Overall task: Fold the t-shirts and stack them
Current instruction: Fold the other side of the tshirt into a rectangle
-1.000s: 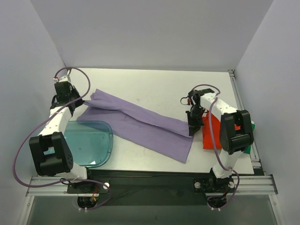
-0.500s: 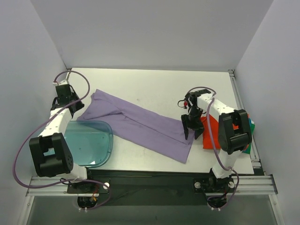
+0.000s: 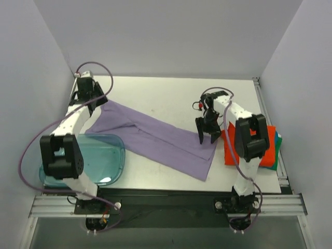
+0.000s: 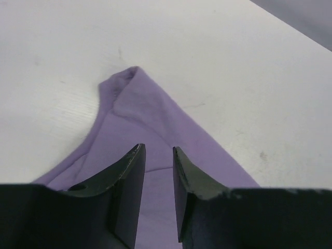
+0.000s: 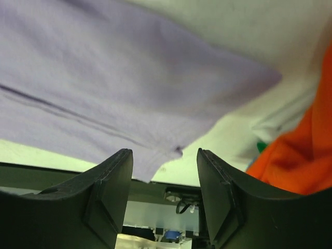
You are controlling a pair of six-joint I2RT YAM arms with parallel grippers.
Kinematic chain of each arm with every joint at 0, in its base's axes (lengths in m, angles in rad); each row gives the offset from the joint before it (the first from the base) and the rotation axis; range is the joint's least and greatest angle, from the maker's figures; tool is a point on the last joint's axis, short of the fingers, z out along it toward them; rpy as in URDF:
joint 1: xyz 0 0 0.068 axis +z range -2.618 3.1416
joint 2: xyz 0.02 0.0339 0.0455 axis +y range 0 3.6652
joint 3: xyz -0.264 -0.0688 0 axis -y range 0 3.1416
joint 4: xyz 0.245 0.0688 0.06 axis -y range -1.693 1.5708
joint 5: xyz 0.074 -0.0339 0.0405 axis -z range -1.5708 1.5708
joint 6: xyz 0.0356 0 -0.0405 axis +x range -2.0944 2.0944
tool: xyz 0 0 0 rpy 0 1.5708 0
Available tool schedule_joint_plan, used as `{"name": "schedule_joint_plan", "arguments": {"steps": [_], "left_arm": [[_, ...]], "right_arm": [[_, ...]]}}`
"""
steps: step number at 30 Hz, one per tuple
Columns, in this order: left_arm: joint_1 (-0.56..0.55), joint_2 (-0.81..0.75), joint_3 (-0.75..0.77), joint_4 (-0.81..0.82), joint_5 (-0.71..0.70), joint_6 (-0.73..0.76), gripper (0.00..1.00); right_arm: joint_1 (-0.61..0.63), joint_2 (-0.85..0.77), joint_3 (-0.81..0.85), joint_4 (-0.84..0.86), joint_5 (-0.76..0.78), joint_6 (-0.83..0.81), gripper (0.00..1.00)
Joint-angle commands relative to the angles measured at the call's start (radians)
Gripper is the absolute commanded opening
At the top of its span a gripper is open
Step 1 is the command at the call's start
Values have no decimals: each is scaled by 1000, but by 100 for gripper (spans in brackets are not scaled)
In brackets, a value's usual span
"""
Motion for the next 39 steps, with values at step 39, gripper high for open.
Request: {"name": "schedule_joint_plan", "arguments": {"steps": [39], "left_arm": [[53, 532, 448, -84, 77, -231, 41]], "right_arm": [[-198, 556, 731, -117, 143, 36, 54]]}}
